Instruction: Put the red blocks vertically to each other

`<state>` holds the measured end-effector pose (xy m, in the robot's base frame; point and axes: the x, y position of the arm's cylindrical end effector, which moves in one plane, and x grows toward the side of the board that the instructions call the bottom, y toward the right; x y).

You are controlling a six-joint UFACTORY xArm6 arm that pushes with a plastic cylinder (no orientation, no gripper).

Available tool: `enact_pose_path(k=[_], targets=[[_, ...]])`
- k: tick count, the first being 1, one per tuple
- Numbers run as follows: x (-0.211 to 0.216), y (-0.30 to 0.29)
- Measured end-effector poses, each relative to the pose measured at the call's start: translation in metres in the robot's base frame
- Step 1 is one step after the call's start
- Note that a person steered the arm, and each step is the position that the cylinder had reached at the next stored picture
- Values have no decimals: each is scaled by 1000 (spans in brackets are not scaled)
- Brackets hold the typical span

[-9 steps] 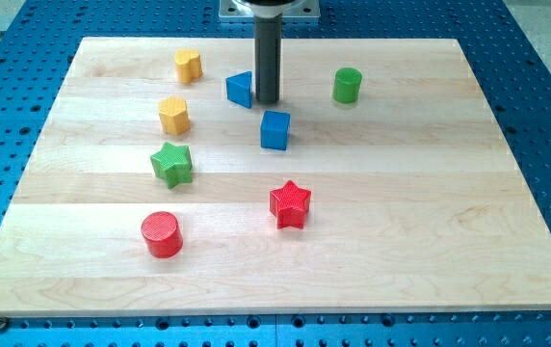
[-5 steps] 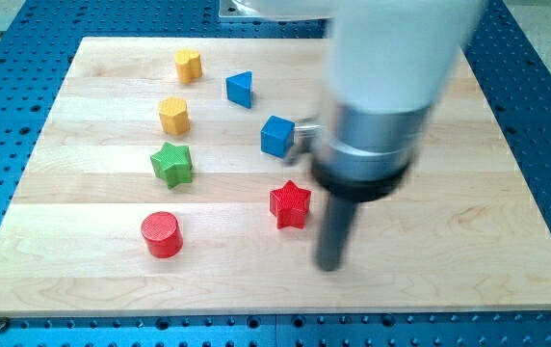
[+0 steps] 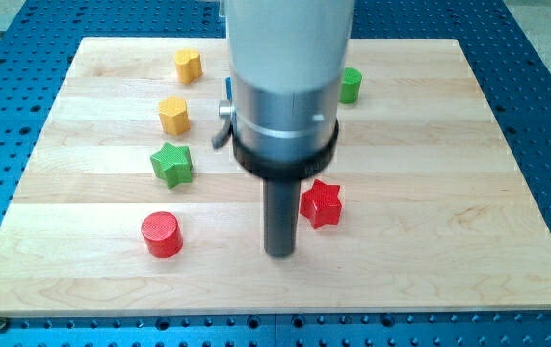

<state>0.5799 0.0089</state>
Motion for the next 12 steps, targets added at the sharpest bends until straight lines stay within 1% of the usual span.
enact_pose_path(k=[1,2,3,4,6,9,11,12], targets=[[23,92],[23,185],[26,256],[22,306],[16,326],[20,328],[37,306],[36,300]])
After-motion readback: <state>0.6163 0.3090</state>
